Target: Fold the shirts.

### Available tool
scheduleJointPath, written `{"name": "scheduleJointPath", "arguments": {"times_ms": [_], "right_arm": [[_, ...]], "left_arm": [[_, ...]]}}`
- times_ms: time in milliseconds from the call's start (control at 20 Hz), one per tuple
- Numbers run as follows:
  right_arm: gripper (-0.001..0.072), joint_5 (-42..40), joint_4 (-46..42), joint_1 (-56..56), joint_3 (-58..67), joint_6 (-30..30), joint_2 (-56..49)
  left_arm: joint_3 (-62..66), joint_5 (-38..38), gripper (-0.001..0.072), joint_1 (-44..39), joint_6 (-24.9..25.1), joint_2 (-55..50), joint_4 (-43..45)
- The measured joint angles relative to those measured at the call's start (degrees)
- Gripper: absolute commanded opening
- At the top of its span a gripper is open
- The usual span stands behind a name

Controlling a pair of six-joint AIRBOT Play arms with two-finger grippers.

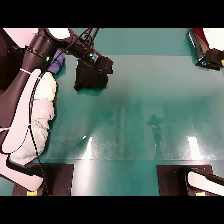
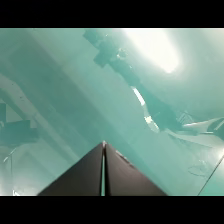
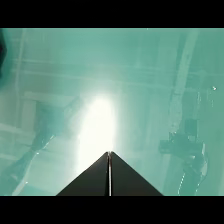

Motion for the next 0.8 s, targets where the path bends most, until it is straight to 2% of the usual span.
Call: {"name": "scheduleJointPath", "arguments": {"times_ms": [800], "right_arm": [[0.0024,-1.01,0.02,0.0,0.0,0.0,0.0]], "left_arm": [[0.0,0.13,0.0023,0.0,-0.02,0.0,0.0]]}}
